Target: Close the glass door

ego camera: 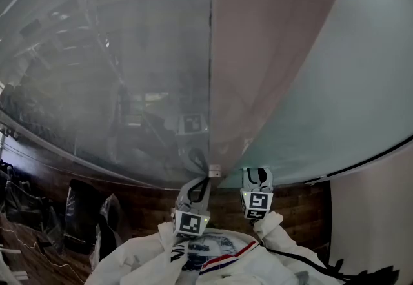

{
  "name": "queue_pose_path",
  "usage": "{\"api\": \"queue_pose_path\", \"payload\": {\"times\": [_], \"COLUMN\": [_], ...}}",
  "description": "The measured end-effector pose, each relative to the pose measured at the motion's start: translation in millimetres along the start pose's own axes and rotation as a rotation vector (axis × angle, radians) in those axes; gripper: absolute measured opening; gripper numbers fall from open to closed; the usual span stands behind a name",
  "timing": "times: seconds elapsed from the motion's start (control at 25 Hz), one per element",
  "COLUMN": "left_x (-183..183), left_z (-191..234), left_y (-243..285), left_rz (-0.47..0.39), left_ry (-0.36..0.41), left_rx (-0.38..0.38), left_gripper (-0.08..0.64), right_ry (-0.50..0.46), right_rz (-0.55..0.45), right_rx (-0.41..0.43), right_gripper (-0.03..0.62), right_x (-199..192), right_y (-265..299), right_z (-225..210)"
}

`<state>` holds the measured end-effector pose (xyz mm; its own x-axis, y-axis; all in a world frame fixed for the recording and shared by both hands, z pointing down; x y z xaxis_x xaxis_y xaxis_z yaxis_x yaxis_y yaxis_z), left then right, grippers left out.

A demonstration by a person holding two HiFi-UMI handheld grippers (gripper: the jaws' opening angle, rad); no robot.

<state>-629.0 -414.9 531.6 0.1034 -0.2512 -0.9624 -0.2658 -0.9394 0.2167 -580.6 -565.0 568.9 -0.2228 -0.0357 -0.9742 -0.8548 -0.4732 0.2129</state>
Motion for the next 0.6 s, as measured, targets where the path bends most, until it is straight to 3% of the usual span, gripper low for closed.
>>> {"api": "queue_pose_path", "payload": {"times": [0.48, 0.56, 0.6], "left_x": [2.8, 1.4, 1.2], "left_z": [8.8, 6.6, 4.3], "left_y": [-16.1, -19.0, -20.1], "left_rz": [0.026, 0.034, 0.036], "left_ry": [-0.021, -0.03, -0.035], "left_rx": [0.127, 0.139, 0.144], "left_gripper": [0.003, 0.003, 0.003], "right_ry": [0.042, 0.056, 0.061], "right_rz": [0.039, 0.032, 0.024], "right_rx": [0.006, 0.02, 0.021], "right_gripper": [0.153, 0.129, 0.078], "right_x": [-4.9, -5.2, -4.6], "right_y": [-24.2, -38.0, -45.2], "right_z": [-7.1, -8.5, -10.1]}}
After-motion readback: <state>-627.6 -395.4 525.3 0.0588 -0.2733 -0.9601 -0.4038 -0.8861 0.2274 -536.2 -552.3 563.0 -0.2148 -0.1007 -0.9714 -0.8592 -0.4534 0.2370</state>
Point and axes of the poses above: the fingertips, and each gripper's own axes: y forward along the fingers, z to its left, x out of its top, the point moved 1 cm from there along -y, backward along the fingers
